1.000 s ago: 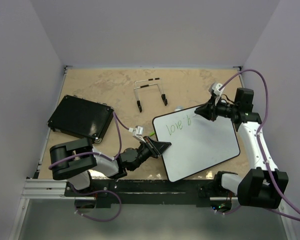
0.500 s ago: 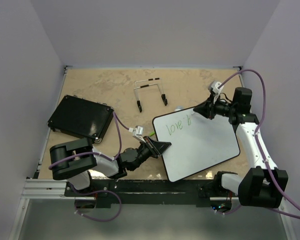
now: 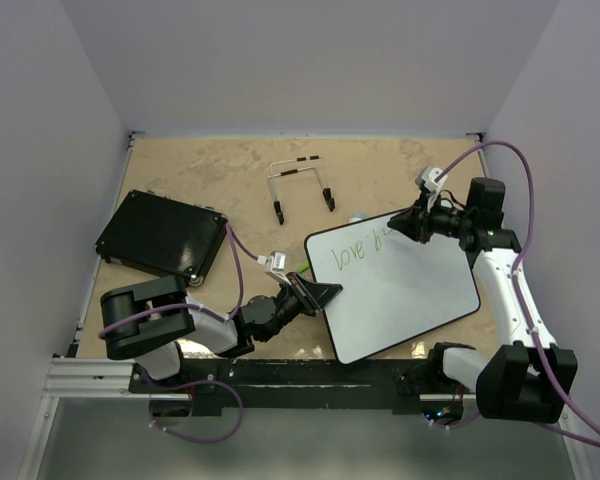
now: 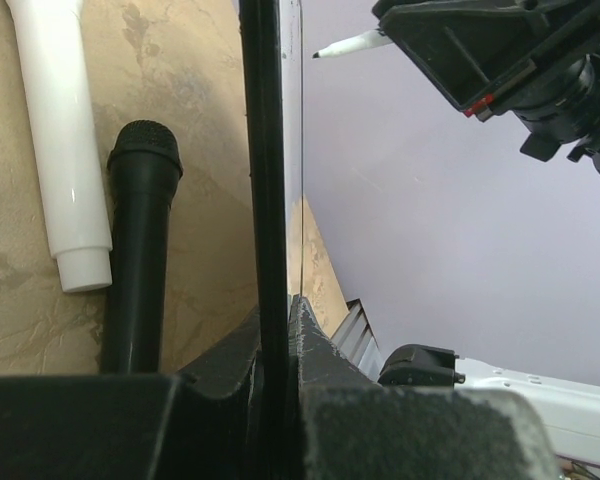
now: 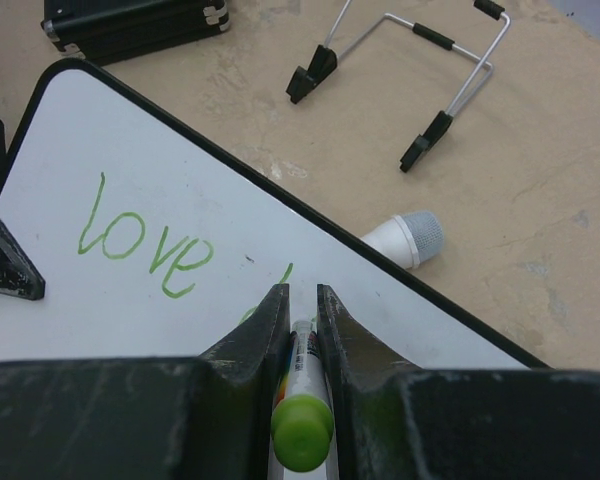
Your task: Write a sentence on the whiteboard
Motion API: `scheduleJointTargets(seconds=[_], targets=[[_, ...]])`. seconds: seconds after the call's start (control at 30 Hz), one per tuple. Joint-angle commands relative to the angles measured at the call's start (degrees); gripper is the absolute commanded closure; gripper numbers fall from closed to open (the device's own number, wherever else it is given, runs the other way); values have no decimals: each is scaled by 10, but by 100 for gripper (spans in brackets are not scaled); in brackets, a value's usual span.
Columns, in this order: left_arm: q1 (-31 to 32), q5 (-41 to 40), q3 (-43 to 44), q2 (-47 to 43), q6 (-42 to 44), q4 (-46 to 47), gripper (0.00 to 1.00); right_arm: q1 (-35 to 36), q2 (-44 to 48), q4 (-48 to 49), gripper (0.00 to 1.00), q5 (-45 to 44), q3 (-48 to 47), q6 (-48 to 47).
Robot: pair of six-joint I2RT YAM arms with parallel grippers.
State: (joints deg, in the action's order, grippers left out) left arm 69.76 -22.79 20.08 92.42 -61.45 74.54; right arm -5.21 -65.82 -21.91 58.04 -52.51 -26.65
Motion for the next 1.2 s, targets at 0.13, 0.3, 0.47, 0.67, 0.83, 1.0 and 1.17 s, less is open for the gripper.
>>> scheduleJointTargets(seconds=[0.13,0.3,0.47,0.67,0.83,1.0,1.17], targets=[[-1,2,1,7,55,112,100,2,8,-19,100,10,-15,-21],[-1,1,1,2,57,107,100,3,-9,-20,100,7,-19,-21],[-1,3,3,3,57,107,100,3,-18,-21,100,5,-18,-22],[-1,3,6,1,59,102,100,3,-22,-72,100,7,-29,-60],[-1,3,8,3,60,101,100,3,-23,-138,100,9,-38,-115],[-1,4,9,2,60,100,100,3,-23,-175,100,13,-41,-148],[-1,5,8,4,60,103,100,3,-9,-123,100,16,-56,-100]])
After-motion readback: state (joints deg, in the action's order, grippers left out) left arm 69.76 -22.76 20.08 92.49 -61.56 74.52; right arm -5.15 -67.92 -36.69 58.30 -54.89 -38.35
